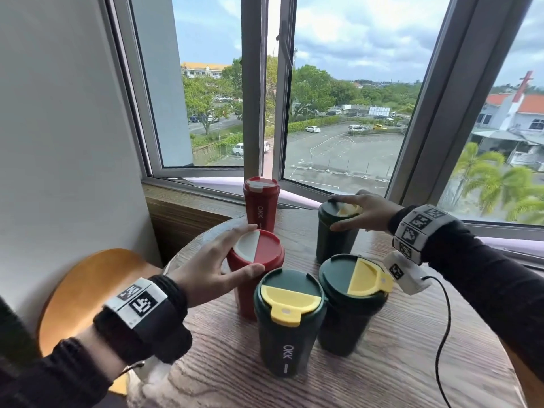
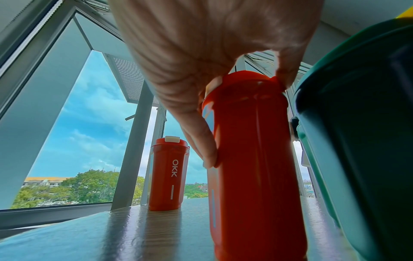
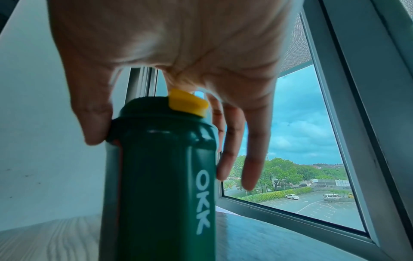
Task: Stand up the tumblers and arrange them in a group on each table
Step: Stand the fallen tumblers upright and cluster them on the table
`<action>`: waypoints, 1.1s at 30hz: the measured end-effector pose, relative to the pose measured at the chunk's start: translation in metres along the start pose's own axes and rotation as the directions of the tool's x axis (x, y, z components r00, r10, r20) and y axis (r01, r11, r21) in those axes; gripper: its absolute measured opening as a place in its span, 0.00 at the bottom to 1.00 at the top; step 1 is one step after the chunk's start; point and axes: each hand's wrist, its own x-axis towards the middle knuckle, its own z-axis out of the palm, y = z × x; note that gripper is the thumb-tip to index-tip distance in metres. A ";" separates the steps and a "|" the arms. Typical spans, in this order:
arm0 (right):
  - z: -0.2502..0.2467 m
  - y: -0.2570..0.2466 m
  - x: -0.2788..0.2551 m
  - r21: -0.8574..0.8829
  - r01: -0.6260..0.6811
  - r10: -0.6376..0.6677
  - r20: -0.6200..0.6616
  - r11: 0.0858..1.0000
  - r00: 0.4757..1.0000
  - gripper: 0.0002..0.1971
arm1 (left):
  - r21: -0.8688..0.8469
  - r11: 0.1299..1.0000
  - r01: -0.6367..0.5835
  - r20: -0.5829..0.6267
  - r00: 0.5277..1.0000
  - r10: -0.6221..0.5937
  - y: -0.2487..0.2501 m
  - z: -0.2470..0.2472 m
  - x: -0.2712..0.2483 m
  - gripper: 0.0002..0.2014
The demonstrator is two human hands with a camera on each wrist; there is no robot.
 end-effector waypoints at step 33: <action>0.002 0.008 -0.036 0.366 0.101 -0.182 0.195 0.925 0.964 0.41 | -0.026 0.999 -0.035 0.005 0.999 0.035 -0.004 -0.001 0.001 0.38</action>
